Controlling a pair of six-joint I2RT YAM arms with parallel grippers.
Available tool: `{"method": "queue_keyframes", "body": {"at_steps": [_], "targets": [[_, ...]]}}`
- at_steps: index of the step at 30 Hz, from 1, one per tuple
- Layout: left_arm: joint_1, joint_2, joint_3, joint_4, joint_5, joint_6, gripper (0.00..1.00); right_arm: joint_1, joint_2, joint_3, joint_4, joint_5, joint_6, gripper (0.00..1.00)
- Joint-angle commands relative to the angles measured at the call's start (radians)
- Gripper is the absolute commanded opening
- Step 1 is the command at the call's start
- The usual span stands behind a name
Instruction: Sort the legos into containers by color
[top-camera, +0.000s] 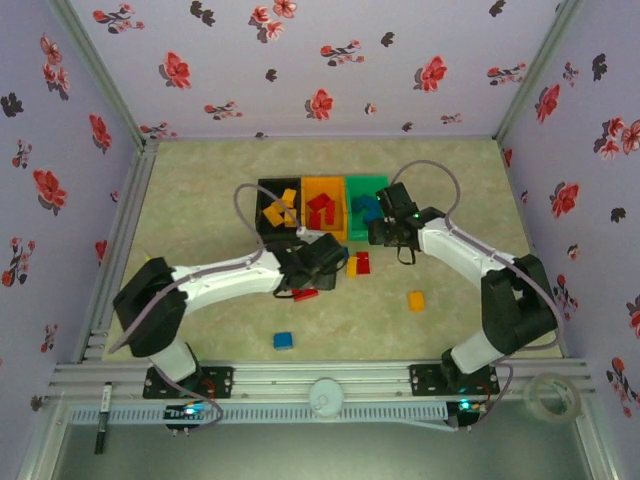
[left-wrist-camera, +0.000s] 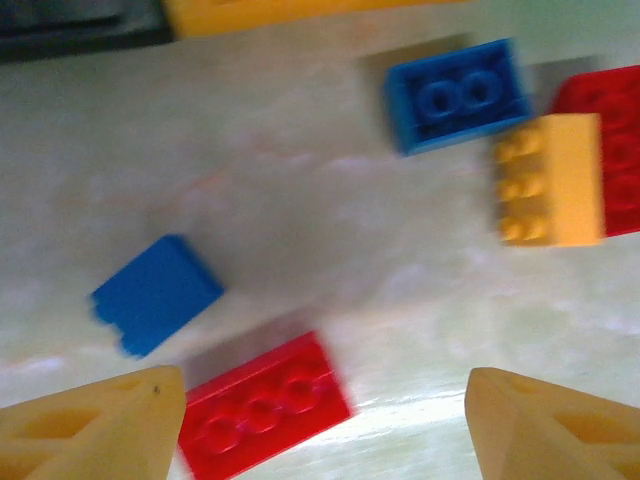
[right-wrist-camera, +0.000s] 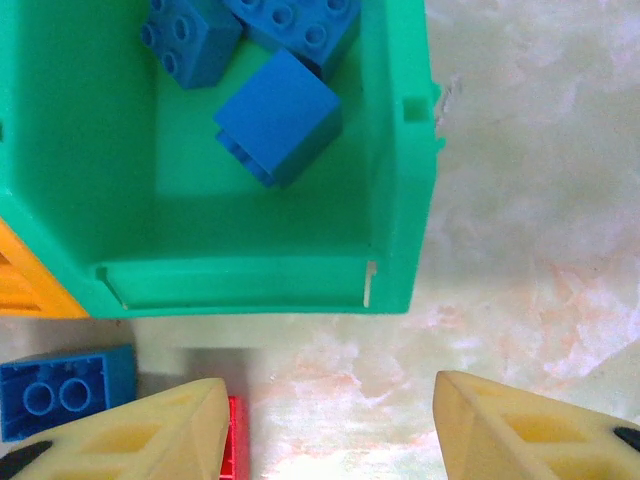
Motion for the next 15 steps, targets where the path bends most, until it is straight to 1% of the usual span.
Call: {"method": "queue_keyframes", "body": {"at_steps": [1,6,15], "targets": [[-0.020,0.087,0.099,0.005,0.031,0.053,0.73,-0.007,-0.049,-0.029,0.029,0.007,0.029,0.56],[-0.025,0.194,0.207,0.003,0.067,0.085,0.72,-0.013,-0.095,-0.066,0.014,0.018,0.029,0.56],[-0.025,0.323,0.313,0.010,0.093,0.127,0.67,-0.025,-0.190,-0.127,-0.014,0.035,0.031,0.56]]}}
